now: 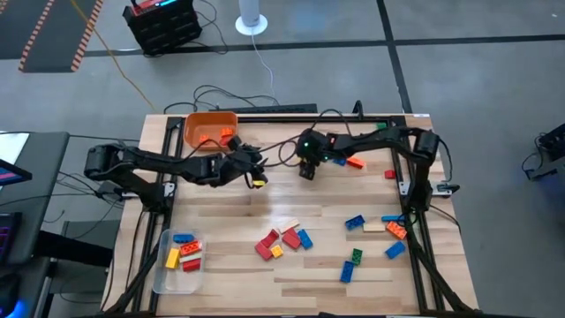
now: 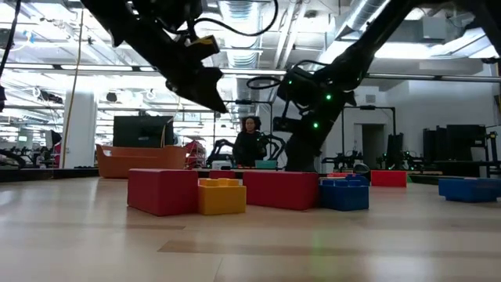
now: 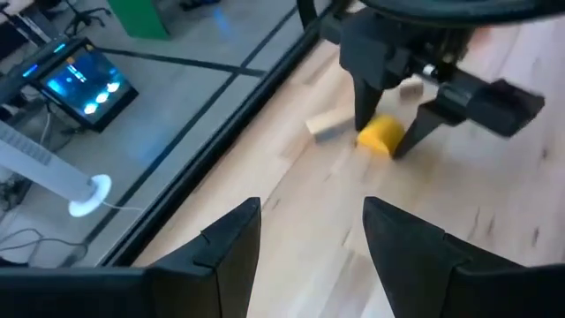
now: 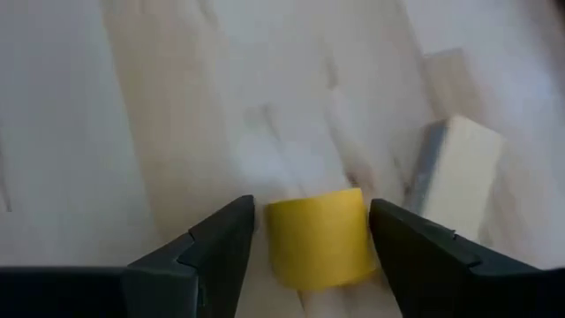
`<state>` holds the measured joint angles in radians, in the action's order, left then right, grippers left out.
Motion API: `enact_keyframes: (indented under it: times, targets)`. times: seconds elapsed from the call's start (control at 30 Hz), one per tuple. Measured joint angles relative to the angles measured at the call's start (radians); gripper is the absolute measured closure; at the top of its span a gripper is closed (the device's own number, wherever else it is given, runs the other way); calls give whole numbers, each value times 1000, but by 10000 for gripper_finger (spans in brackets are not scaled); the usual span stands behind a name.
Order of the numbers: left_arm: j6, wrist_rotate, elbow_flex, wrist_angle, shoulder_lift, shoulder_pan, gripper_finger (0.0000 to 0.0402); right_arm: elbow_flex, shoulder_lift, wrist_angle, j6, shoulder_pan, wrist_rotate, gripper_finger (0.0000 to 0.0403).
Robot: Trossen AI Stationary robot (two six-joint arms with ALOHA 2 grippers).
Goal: Sort blocks by size
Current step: Put the small yellow block into the orange bin
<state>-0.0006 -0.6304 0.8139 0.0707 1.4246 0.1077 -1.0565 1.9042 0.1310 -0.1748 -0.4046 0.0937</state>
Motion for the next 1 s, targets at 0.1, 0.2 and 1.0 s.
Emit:
enact_keyframes:
  times: [0.1,0.2,1.0]
  targets:
    - [1,0,0,-18,0,0,208,-3,12,18,-35,-1,15,143]
    - [22,-2,0,-18,0,0,208,-3,11,27,-41,0,16,143]
    - [63,26,0,-37,0,-4,208,2,-203,223,-61,22,-20,322]
